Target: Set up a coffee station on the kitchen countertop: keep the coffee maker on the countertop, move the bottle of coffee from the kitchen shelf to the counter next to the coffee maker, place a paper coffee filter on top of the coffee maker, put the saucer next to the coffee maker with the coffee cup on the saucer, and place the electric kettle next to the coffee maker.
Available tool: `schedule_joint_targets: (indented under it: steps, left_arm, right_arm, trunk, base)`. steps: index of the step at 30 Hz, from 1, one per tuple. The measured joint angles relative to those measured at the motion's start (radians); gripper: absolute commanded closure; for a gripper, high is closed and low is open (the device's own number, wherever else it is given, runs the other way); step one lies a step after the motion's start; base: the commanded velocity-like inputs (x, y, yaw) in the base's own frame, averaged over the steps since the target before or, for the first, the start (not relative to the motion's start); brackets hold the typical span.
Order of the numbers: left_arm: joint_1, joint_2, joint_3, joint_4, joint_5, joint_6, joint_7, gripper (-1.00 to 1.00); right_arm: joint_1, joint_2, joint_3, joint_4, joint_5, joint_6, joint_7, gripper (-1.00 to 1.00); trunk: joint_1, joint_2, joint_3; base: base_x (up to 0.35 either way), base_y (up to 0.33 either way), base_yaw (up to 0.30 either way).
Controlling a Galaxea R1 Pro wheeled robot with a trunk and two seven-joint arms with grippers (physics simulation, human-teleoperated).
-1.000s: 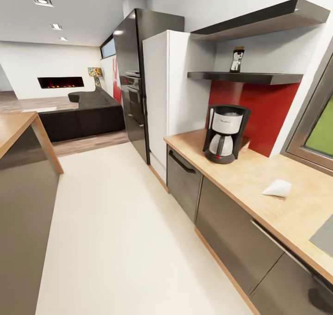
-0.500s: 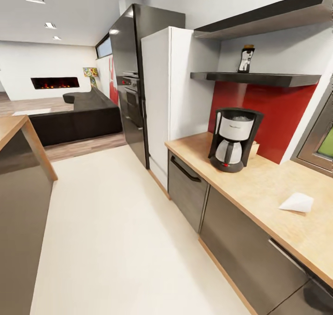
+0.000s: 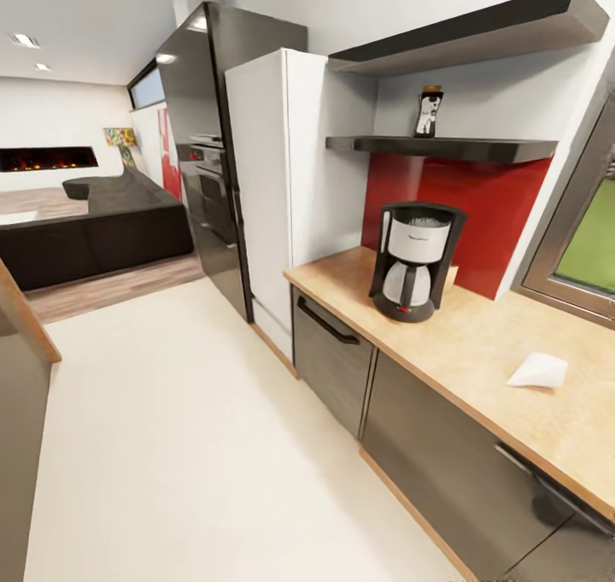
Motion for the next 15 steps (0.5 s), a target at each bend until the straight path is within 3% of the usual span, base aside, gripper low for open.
schedule_joint_targets:
  steps: [10, 15]
  left_arm:
    - [0.002, 0.001, -0.004, 0.002, -0.004, -0.002, -0.001, -1.0]
    - [0.002, -0.001, -0.011, 0.046, -0.009, -0.004, -0.001, -1.0]
  right_arm:
    - [0.0, -0.002, -0.007, 0.0, -0.001, 0.0, -0.005, -1.0]
    - [0.0, -0.003, -0.008, -0.008, -0.003, 0.0, -0.006, -1.0]
  trunk:
    - [0.0, 0.0, 0.002]
    - [0.0, 0.0, 0.002]
  base:
    - [0.011, 0.018, -0.045]
    - [0.0, 0.0, 0.0]
